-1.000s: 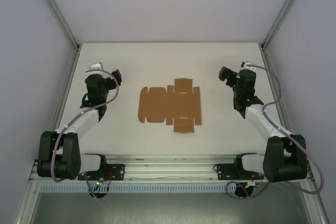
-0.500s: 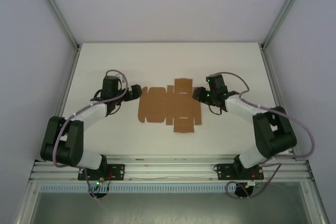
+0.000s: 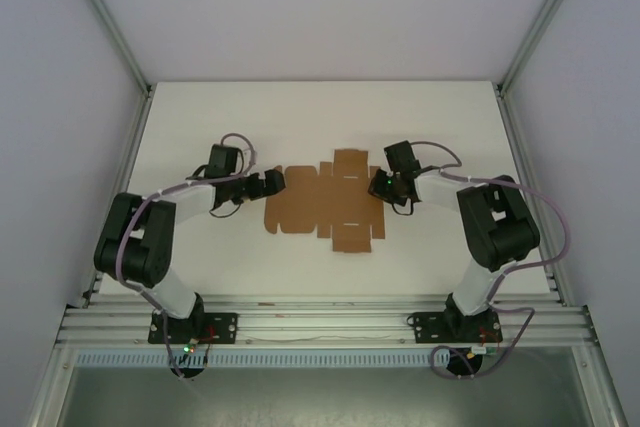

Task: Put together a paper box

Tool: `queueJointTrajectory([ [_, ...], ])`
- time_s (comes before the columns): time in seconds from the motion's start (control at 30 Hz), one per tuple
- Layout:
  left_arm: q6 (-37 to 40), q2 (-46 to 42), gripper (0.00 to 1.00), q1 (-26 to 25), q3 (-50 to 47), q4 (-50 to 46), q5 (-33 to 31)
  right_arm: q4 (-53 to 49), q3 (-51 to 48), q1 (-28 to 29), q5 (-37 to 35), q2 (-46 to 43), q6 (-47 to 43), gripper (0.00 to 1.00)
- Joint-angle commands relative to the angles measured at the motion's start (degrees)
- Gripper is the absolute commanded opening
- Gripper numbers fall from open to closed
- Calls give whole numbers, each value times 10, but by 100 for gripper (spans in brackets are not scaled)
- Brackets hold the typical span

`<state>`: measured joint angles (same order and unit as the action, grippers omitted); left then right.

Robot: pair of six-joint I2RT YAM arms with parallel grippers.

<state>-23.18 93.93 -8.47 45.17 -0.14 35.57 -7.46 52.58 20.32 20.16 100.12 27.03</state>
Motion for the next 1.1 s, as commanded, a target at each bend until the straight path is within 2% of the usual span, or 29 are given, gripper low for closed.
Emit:
queueJointTrajectory([
  [0.0, -12, 34, 100, -12, 22, -27, 71, -45, -20, 2, -33, 32, -3, 21],
  [0.07, -20, 45, 100, -19, 28, -33, 77, -53, -19, 1, -42, 39, -7, 21],
  [0.17, -11, 57, 100, -26, 54, -88, 34, -57, -23, 2, -49, 43, -15, 21],
  [0.37, -8, 109, 100, -57, 106, -151, 29, -61, -25, 1, -54, 47, -27, 20],
  [0.43, -19, 124, 99, -64, 118, -142, 51, -57, -26, 1, -51, 52, -31, 20],
  [0.57, -64, 118, 97, -64, 110, -48, 137, -48, -29, 2, -44, 61, -36, 20],
  [0.73, -134, 66, 96, -63, 80, 97, 191, -39, -39, 1, -48, 59, -35, 20],
  [0.97, -200, 1, 94, -62, 33, 268, 211, -26, -47, 1, -53, 53, -39, 20],
  [1.07, -195, -14, 90, -63, 29, 265, 199, -24, -48, 1, -54, 54, -41, 20],
])
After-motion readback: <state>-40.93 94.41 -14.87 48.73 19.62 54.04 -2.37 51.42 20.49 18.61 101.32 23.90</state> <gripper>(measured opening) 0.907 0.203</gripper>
